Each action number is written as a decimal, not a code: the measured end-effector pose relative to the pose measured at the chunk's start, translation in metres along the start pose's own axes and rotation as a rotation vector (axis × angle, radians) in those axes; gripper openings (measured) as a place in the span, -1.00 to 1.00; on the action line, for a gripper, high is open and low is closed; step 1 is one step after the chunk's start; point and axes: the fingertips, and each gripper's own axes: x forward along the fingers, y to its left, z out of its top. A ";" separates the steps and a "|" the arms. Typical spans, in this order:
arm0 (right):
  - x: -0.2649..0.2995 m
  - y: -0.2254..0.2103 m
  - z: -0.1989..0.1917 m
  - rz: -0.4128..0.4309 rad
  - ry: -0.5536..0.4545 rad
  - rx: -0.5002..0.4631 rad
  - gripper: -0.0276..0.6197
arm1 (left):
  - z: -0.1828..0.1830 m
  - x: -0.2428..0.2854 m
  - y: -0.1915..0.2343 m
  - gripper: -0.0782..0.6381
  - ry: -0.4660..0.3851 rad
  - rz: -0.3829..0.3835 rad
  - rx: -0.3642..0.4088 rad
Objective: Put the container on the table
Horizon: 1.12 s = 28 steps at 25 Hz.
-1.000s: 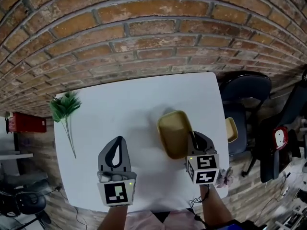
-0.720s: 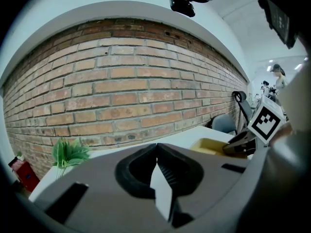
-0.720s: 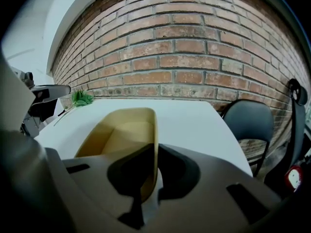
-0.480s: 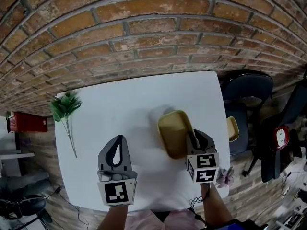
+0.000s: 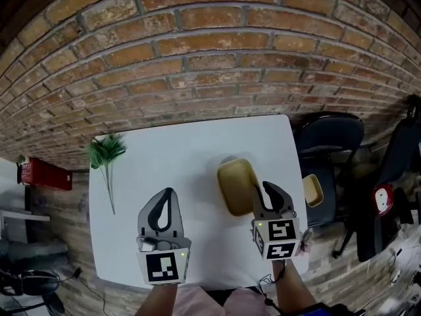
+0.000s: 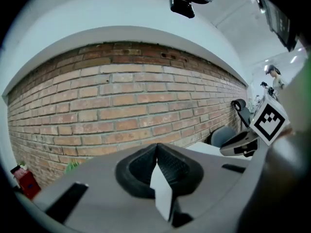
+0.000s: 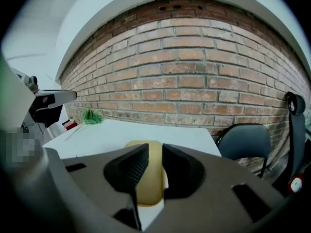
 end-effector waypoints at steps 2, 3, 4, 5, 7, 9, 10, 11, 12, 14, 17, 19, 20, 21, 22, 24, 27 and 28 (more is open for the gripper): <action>-0.016 0.010 0.021 0.024 -0.056 -0.009 -0.68 | 0.018 -0.011 -0.001 -0.75 -0.035 0.008 0.008; -0.025 0.015 0.033 0.037 -0.085 -0.015 -0.71 | 0.027 -0.016 -0.001 -0.75 -0.051 0.014 0.014; -0.035 0.021 0.044 0.049 -0.115 -0.024 -0.76 | 0.035 -0.023 0.000 -0.75 -0.067 0.021 0.022; -0.044 0.027 0.055 0.061 -0.145 -0.035 -0.81 | 0.045 -0.029 0.001 -0.75 -0.084 0.029 0.027; -0.063 0.038 0.078 0.082 -0.209 -0.058 -0.88 | 0.066 -0.039 0.002 -0.75 -0.126 0.044 0.021; -0.081 0.045 0.097 0.096 -0.269 -0.075 -0.91 | 0.082 -0.048 0.006 -0.75 -0.154 0.058 0.044; -0.089 0.047 0.105 0.098 -0.295 -0.085 -0.91 | 0.091 -0.053 0.006 -0.75 -0.171 0.062 0.051; -0.097 0.049 0.112 0.097 -0.319 -0.095 -0.91 | 0.099 -0.057 0.007 -0.75 -0.188 0.065 0.052; -0.103 0.050 0.119 0.096 -0.340 -0.105 -0.91 | 0.106 -0.061 0.007 -0.75 -0.201 0.068 0.053; -0.116 0.051 0.132 0.094 -0.380 -0.121 -0.91 | 0.120 -0.068 0.006 -0.75 -0.237 0.073 0.035; -0.130 0.055 0.147 0.093 -0.423 -0.141 -0.91 | 0.134 -0.076 0.006 -0.75 -0.273 0.076 0.038; -0.138 0.056 0.155 0.093 -0.449 -0.153 -0.91 | 0.139 -0.080 0.006 -0.75 -0.283 0.075 0.053; -0.142 0.057 0.159 0.093 -0.462 -0.160 -0.91 | 0.144 -0.081 0.005 -0.75 -0.295 0.074 0.041; -0.144 0.057 0.163 0.093 -0.471 -0.166 -0.92 | 0.148 -0.083 0.004 -0.75 -0.306 0.073 0.028; -0.147 0.058 0.166 0.092 -0.478 -0.172 -0.92 | 0.151 -0.084 0.004 -0.75 -0.315 0.072 0.021; -0.150 0.058 0.170 0.087 -0.486 -0.177 -0.92 | 0.155 -0.085 0.002 -0.75 -0.327 0.068 0.027; -0.152 0.055 0.171 0.079 -0.490 -0.172 -0.92 | 0.156 -0.085 -0.002 -0.75 -0.329 0.062 0.031; -0.152 0.054 0.171 0.077 -0.490 -0.171 -0.92 | 0.155 -0.084 -0.003 -0.75 -0.327 0.061 0.029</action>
